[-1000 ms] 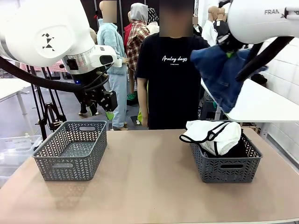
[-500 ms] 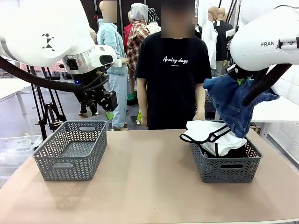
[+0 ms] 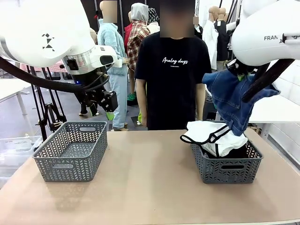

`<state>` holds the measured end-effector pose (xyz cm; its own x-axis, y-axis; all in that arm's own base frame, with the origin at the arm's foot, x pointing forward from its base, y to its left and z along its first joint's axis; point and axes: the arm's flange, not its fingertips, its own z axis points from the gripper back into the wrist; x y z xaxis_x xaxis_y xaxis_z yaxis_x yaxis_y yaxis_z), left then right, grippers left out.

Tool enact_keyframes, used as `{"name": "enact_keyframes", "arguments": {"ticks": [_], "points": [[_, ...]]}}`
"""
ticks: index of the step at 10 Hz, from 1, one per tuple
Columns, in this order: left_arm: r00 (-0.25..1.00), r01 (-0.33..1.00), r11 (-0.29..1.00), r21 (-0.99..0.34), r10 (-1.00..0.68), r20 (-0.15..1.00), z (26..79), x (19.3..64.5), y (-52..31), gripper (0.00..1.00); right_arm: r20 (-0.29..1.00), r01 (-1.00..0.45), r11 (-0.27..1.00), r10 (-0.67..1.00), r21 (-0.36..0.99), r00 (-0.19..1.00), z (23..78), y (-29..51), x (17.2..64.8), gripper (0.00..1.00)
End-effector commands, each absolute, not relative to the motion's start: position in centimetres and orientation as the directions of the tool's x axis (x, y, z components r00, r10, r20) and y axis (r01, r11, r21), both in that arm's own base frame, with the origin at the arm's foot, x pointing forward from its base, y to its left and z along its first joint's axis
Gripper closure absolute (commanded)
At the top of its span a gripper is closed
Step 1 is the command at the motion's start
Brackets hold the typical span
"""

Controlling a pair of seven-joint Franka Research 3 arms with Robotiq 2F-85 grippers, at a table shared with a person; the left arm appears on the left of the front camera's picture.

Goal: Sort the tops and bottoms.
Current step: Sort the clothes according to human instructions.

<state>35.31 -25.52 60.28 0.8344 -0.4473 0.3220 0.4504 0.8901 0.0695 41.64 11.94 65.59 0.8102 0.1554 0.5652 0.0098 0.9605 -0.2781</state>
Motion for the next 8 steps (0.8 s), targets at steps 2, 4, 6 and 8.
{"name": "enact_keyframes", "arguments": {"ticks": [2,4,6,8], "points": [[0.838,0.448,0.892,0.056,-0.441,0.321,60.2,35.1,-25.2,0.32,0.459,0.028,0.978,0.072,-0.208,0.886,62.1,10.2,47.1,1.00],[0.838,0.448,0.892,0.056,-0.441,0.321,60.2,35.1,-25.2,0.32,0.359,-0.026,0.986,0.084,-0.163,0.930,58.0,10.9,49.6,1.00],[0.838,0.448,0.892,0.056,-0.441,0.321,60.2,35.1,-25.2,0.32,0.277,-0.078,0.995,0.094,-0.068,0.956,54.6,11.0,50.6,1.00],[0.838,0.448,0.892,0.056,-0.441,0.321,60.2,35.1,-25.2,0.32,0.210,-0.097,0.995,0.093,0.006,0.973,51.7,10.7,51.1,1.00]]}}
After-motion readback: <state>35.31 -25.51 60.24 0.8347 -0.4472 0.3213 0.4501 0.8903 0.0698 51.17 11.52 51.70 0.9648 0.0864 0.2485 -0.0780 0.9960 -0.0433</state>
